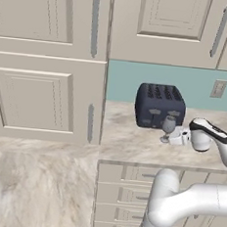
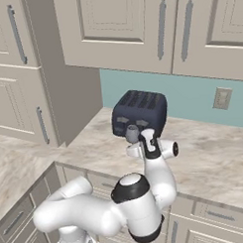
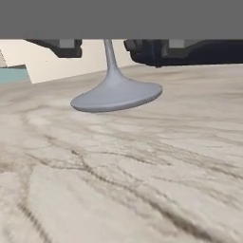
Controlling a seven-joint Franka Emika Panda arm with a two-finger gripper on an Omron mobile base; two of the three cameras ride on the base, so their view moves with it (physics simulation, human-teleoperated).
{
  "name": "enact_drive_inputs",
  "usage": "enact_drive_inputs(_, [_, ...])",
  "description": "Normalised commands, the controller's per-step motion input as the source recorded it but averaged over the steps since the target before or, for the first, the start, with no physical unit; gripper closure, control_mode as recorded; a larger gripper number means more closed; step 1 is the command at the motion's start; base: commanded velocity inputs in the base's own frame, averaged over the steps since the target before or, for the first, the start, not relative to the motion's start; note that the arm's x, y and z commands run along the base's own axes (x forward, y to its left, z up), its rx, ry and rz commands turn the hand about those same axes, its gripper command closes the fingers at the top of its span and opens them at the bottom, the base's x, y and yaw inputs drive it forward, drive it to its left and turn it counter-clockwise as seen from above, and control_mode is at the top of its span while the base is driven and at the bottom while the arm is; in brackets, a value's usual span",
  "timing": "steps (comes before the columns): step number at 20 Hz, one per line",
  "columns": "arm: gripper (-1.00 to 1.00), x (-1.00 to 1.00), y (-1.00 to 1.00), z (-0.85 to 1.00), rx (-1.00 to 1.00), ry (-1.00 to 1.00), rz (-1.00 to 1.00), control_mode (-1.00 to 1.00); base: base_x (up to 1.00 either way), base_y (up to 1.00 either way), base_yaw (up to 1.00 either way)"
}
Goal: Retrieve the wine glasses from the counter and place one next to each plate.
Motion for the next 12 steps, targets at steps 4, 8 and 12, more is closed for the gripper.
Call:
enact_drive_inputs(4, [1.00,0.00,0.00,0.00,0.00,-0.04,-0.02,-1.00,0.00,0.00,0.00])
enact_drive_inputs(8, [1.00,0.00,0.00,0.00,0.00,-0.07,0.00,-1.00,0.00,0.00,0.00])
enact_drive_inputs(12, [1.00,-0.01,0.06,0.18,0.00,-0.07,0.00,-1.00,0.00,0.00,0.00])
